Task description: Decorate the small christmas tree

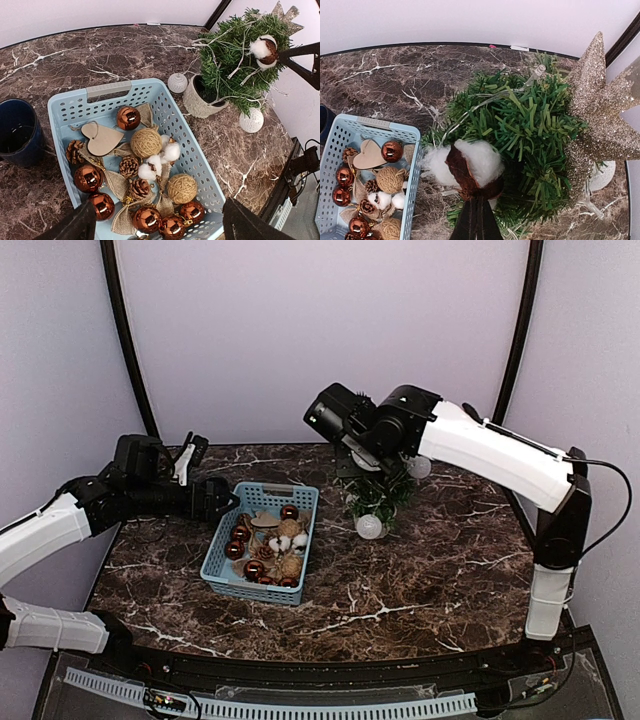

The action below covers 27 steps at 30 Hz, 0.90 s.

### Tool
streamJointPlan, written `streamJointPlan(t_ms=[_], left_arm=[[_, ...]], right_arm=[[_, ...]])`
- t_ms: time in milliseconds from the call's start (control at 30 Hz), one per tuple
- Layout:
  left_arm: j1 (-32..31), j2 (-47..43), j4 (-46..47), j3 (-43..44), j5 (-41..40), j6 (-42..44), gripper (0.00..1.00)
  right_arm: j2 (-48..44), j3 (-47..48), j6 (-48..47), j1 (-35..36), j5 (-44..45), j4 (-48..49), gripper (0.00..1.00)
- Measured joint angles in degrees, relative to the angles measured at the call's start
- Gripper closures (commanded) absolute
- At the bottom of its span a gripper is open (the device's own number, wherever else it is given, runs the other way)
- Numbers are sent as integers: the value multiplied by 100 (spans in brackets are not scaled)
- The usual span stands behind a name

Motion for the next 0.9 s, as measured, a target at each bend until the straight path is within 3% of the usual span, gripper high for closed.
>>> streamJointPlan(t_ms=[800, 900], left_arm=[[63, 0, 87, -122, -31, 22, 10], [63, -2, 90, -133, -44, 26, 10]], right_arm=[[175, -579, 107, -140, -44, 192, 100], [133, -573, 74, -140, -144, 234, 91]])
